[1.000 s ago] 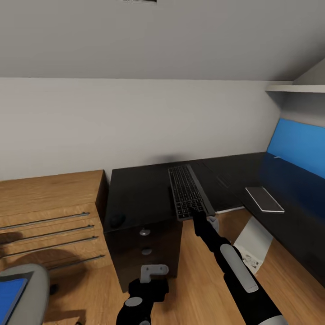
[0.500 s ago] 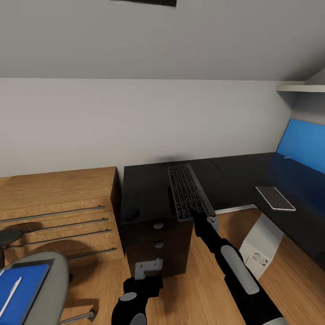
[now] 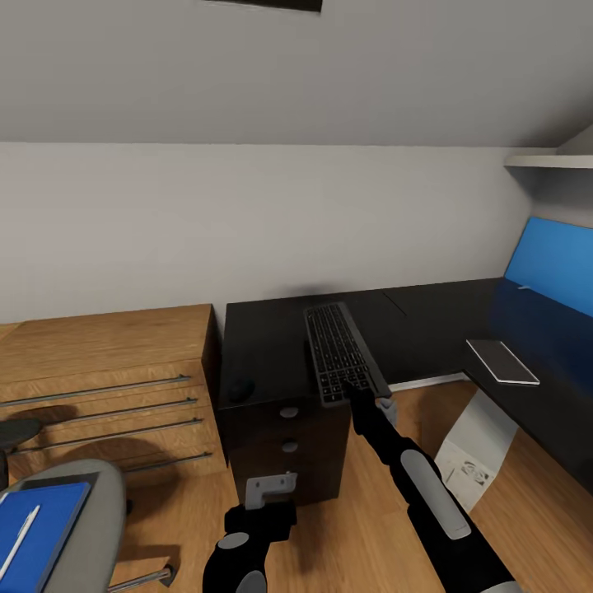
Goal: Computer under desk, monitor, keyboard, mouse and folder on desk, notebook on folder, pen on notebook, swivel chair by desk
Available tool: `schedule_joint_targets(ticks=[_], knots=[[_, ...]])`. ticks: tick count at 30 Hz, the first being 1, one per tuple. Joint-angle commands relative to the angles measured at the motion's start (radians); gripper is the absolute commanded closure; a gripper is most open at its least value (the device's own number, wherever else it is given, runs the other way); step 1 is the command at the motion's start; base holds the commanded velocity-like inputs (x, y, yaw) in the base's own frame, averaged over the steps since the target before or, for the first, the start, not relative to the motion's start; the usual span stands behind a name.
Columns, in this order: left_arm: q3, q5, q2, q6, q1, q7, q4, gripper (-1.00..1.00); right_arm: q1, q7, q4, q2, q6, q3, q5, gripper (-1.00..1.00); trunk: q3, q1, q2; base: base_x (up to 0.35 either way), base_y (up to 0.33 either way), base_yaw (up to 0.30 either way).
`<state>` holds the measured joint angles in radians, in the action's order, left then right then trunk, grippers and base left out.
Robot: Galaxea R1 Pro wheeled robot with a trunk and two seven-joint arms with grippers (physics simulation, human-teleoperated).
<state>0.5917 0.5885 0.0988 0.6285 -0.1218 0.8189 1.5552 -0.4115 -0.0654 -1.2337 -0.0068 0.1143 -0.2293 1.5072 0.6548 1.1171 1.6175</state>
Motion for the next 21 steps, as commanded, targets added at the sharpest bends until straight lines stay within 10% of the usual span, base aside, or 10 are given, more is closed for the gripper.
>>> schedule_joint_targets(ticks=[1,21], knots=[[0.001,0.008,0.0,0.002,-0.001,0.009,0.001,-1.0,0.0,-0.006,-0.002,0.0,0.001,-0.002,0.007,1.0,0.001,0.0,0.001,0.0,0.0,0.0],[-0.034,0.009,-0.021,0.0,-0.001,0.009,0.022,-1.0,0.0,-0.005,0.019,0.018,0.001,-0.012,0.007,1.0,-0.009,0.0,0.001,0.0,0.0,0.095]])
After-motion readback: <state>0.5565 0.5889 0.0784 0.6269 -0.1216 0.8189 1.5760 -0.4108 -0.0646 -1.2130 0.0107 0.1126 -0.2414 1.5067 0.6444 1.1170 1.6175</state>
